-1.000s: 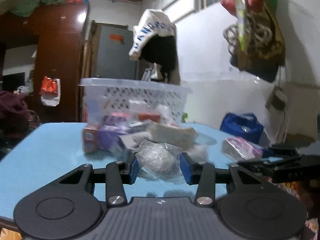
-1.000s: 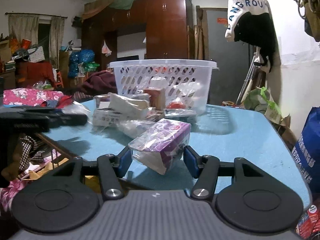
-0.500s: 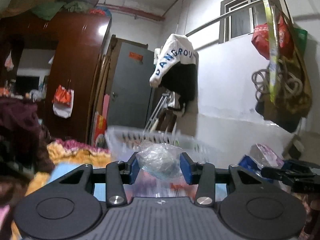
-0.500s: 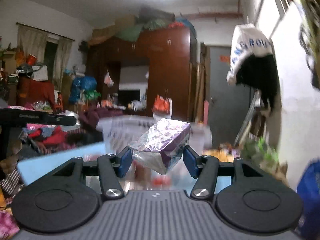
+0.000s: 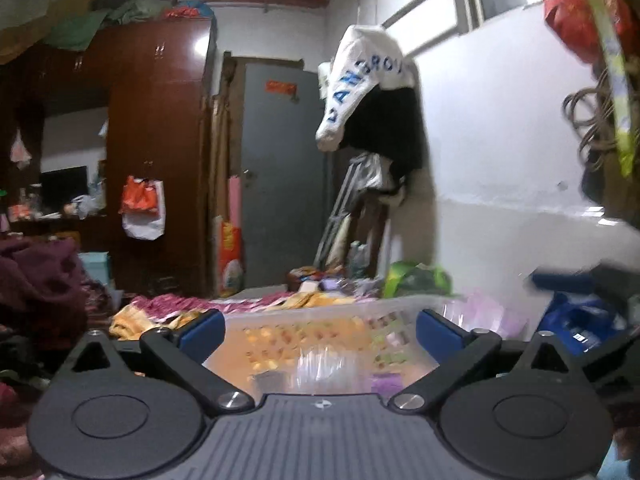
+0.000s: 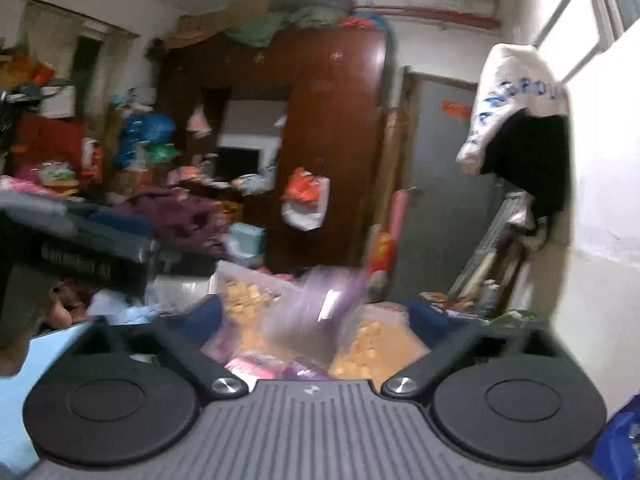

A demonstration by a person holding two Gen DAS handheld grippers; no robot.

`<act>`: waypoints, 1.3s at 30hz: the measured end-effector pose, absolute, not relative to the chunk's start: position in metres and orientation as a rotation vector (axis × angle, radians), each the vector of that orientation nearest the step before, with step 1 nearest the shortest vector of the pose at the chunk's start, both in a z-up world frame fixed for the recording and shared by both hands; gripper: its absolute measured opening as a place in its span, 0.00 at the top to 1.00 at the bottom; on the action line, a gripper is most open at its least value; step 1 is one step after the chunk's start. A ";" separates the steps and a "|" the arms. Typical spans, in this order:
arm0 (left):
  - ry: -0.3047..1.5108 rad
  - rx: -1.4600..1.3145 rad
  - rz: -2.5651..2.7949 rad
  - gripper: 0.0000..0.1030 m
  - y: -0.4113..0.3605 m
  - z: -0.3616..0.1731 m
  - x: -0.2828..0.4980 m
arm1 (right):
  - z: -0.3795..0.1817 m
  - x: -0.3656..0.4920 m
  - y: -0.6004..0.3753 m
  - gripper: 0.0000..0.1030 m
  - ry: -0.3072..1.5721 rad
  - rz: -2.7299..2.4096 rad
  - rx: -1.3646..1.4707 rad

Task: Organize objects
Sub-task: 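Carry both items over the white basket and open both tools, then grasp a grey wrapped package with the left tool while the right grasps a silver-wrapped box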

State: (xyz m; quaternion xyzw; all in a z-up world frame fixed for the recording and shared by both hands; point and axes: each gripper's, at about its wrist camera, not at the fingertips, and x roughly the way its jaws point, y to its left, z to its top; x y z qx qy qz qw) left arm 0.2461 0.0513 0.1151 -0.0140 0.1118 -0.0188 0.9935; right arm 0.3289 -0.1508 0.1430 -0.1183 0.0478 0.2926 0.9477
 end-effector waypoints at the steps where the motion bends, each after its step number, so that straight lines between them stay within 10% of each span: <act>1: 0.208 -0.039 -0.047 0.01 0.053 0.115 0.238 | 0.144 0.322 -0.155 0.00 0.086 0.580 -0.233; 13: 0.219 0.011 -0.220 0.01 0.023 0.036 0.107 | 0.073 0.271 -0.239 0.00 0.329 0.623 -0.056; 39: 0.232 -0.014 -0.070 0.16 0.007 0.023 0.110 | 0.052 0.313 -0.222 0.00 0.548 0.604 -0.096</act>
